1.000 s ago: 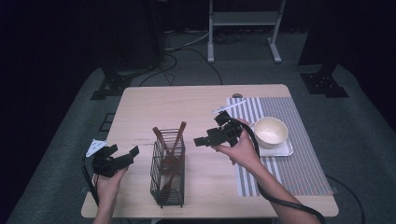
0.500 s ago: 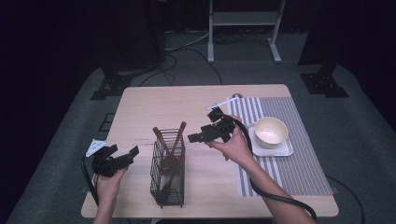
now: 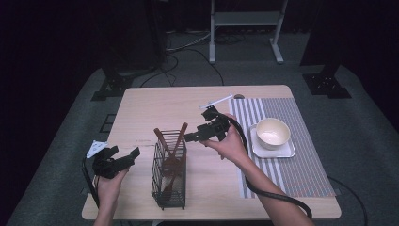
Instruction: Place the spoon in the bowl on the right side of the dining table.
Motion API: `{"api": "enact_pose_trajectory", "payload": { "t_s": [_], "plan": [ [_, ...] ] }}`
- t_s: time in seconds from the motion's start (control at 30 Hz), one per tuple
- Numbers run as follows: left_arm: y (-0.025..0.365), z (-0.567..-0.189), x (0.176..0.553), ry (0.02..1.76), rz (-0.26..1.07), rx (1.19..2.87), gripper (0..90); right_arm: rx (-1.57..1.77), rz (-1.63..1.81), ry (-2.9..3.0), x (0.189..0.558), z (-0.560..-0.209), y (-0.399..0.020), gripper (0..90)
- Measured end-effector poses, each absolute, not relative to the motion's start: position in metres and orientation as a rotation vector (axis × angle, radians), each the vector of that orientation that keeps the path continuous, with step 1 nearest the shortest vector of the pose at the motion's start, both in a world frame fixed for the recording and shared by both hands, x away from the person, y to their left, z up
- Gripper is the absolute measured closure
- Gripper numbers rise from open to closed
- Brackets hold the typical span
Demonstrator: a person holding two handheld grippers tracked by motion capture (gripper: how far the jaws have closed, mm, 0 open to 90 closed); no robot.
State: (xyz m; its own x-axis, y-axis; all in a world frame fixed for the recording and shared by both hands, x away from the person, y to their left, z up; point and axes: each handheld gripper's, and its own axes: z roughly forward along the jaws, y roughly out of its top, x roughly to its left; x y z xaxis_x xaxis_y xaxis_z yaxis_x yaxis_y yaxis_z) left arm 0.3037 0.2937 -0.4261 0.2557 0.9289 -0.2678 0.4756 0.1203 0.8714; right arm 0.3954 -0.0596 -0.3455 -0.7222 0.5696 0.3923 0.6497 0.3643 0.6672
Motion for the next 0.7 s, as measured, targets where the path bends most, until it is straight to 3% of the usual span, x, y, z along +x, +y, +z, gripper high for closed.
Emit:
{"api": "enact_pose_trajectory", "payload": {
  "t_s": [0.5, 0.7],
  "plan": [
    [0.294, -0.426, 0.304, 1.369, 0.561, 1.515, 2.0, -1.136, -1.287, -2.519, 0.406, -0.345, -0.046, 25.6],
    [0.294, -0.425, 0.304, 1.368, 0.569, 1.519, 2.0, -1.140, -1.283, -2.503, 0.412, -0.345, -0.041, 35.2]
  ]
}}
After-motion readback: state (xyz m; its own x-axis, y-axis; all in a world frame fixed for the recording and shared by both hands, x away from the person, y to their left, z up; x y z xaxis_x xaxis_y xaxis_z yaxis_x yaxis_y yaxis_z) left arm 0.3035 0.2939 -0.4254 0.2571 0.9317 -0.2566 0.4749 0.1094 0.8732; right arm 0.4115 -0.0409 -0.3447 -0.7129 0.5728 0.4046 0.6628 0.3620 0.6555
